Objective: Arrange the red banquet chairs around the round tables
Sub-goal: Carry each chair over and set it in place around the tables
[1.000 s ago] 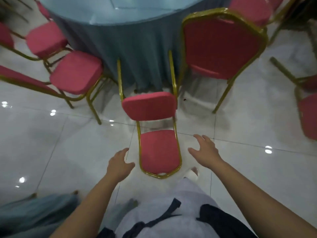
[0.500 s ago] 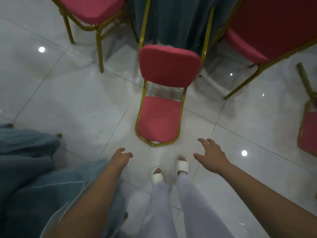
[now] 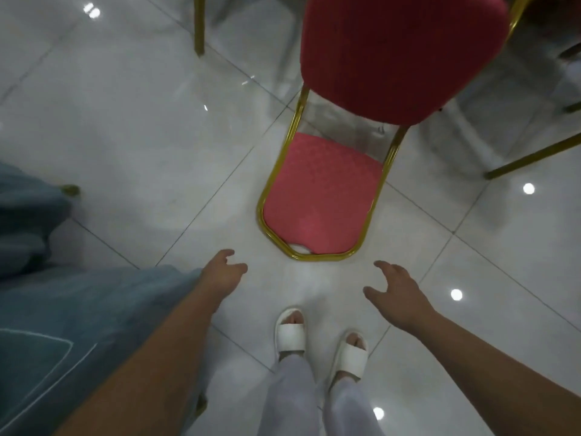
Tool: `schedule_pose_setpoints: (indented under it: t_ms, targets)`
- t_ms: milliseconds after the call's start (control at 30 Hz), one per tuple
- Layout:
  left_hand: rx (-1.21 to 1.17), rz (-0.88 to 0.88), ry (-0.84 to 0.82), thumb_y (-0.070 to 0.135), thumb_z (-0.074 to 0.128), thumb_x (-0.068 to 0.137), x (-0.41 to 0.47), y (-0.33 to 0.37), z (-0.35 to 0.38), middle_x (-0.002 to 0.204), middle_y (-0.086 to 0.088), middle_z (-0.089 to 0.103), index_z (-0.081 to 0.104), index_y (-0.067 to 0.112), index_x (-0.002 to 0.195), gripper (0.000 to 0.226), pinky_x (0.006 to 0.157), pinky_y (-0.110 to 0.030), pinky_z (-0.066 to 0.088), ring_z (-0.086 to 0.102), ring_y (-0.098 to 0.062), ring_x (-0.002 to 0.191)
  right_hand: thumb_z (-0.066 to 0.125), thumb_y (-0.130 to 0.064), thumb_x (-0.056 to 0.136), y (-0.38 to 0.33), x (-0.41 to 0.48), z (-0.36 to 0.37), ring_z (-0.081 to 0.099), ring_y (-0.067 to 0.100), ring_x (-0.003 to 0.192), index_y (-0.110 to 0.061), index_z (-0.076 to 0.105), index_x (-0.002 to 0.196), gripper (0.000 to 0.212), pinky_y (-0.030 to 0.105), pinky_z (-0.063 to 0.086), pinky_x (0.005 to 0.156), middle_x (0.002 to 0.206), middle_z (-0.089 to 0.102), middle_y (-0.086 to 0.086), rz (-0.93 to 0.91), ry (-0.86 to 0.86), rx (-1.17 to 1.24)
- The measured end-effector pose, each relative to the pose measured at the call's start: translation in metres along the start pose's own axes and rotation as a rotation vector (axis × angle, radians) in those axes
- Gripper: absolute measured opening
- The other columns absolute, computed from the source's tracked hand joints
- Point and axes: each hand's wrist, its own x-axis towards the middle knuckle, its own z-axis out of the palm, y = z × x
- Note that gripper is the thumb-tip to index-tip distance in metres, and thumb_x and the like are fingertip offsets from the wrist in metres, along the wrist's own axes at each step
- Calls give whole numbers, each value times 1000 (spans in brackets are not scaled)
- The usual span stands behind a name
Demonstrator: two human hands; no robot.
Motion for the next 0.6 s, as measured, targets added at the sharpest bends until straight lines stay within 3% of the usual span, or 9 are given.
schedule_pose_setpoints:
  t_ms: [100,200,333,500,600]
  targets:
    - [32,57,49,23,63,91,39,-4,24,140,-10,50,50,20,138,49,89,-29,39,52,-28,119,59,-41,93,11,44,23,36,32,138,-24,27,153,70,45,36,110,156,28,11,-7,-10,37]
    - [-48,76,64,25,63,91,84,-3,53,138,-10,52,51,19,137,47,90,-31,40,52,-25,113,62,-42,92,27,95,45,33,32,140,-24,24,154,75,40,34,109,157,27,11,5,21,155]
    - [-116,110,85,33,65,90,154,4,90,138,-8,51,50,18,139,54,86,-32,39,52,-22,109,67,-42,89,50,174,73,40,31,136,-23,23,154,81,32,35,91,154,34,12,75,117,433]
    - [-173,144,148,45,65,88,254,9,118,145,-9,46,40,21,146,68,105,-44,42,48,-28,127,67,-50,87,73,284,100,42,33,135,-25,13,156,91,45,38,103,154,36,9,230,189,819]
    - [-251,150,117,48,63,89,307,13,129,144,-9,49,39,16,147,71,103,-44,45,52,-28,125,65,-52,86,84,338,115,50,31,125,-20,26,153,84,48,41,98,146,46,7,292,195,1024]
